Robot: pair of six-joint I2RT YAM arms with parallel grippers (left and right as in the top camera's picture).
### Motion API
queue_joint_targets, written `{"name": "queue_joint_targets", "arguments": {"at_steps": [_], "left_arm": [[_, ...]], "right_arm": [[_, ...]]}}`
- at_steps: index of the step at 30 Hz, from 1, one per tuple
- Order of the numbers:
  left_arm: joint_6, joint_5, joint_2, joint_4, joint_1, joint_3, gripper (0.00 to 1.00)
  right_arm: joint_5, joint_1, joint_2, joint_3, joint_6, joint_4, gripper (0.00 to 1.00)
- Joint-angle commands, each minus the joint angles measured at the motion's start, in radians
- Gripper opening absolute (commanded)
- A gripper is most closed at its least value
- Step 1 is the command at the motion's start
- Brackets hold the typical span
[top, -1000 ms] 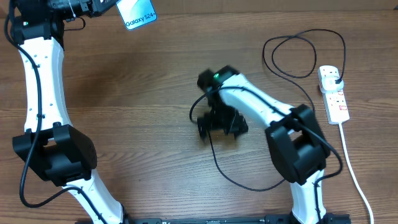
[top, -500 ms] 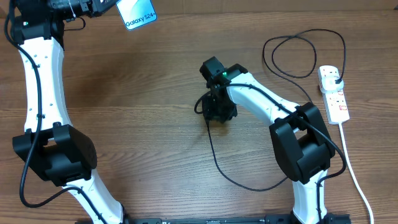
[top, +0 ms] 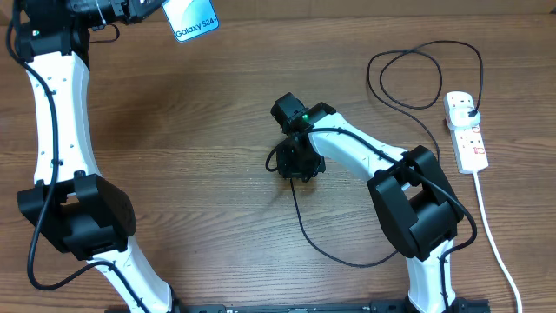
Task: Plug charger to phone and switch on socket
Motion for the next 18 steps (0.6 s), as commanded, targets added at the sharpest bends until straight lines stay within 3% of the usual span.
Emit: {"name": "queue_joint_targets", "arguments": {"at_steps": [1,8,13,18], "left_arm": [[0.026,0.013,-0.012,0.006,0.006,0.018,0.04],[0.026,0.014,-0.012,0.006,0.003,0.018,0.04],[0.026,0.026,-0.012,0.006,0.005,0.018,0.04],[0.026,0.029,-0.012,0.006,0.005,0.018,0.04]], "right_arm": [[0.036,0.013,-0.015,-0.014,0.011,-0.007,0.29],[0.094,0.059,-0.015,-0.014,0.013,-0.005,0.25],[0.096,0.059,-0.009,-0.014,0.012,0.003,0.13],[0.095,0.059,0.008,-0.014,0.012,0.003,0.12]]}}
